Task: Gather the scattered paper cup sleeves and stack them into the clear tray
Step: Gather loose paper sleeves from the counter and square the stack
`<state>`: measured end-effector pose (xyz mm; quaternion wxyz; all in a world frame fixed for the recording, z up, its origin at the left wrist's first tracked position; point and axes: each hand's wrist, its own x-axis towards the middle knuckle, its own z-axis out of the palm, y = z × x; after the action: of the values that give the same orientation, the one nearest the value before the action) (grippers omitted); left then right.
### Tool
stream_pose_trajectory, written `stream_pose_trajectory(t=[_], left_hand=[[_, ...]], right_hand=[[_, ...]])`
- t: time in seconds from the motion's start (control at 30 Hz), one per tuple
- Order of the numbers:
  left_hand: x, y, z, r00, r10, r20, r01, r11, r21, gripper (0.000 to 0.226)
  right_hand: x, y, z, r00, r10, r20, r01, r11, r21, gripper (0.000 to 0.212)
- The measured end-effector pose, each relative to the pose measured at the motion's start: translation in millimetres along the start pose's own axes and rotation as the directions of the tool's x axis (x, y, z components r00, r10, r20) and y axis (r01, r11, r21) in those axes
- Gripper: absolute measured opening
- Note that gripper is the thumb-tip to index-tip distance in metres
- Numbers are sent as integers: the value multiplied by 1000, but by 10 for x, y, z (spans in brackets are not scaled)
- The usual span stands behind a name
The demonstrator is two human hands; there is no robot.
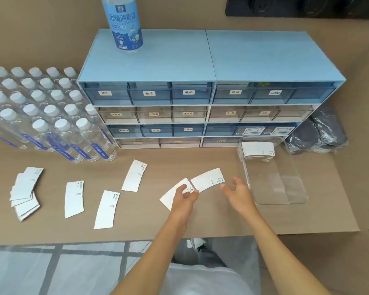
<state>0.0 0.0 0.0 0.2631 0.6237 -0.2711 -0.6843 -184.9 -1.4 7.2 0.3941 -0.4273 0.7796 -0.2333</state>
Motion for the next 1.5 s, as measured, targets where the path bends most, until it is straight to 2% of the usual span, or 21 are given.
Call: stream_pose_trajectory(t=[0.27,0.4,0.53,0.77,0.9,1.03,1.23,1.33,1.5], left_hand=[[140,-5,432,970,-49,-238,26,995,-97,50],[214,30,579,917,-90,-389,39,990,-137,40],[264,50,695,868,-106,-484,41,989,-143,36],[342,123,818,832,-145,-535,83,987,-138,29],[327,121,805,824,-147,-547,89,987,-130,32],[259,108,668,765,-92,-637,75,996,-54,27],[128,74,247,660,-40,-750,-25,997,-76,20],[88,47,57,610,-75,-789,-30,993,-118,21],[79,-15,-134,578,-139,-804,-11,984,-179,21]], right_hand=[[388,15,-26,996,-29,89,38,994,-102,30],[542,-6,12,998,-2,63,9,993,-115,29],[603,-22,54,999,13,33,-8,987,-162,30],[641,-22,120,998,38,57,-31,993,-114,31],[676,23,102,996,19,87,-13,997,-73,24],[649,-59,159,990,-51,131,55,998,-29,21],[594,-405,466,953,-169,250,180,983,-23,17],[560,-572,610,920,-228,320,257,965,-49,18],[510,-687,797,894,-234,382,309,940,-145,15]])
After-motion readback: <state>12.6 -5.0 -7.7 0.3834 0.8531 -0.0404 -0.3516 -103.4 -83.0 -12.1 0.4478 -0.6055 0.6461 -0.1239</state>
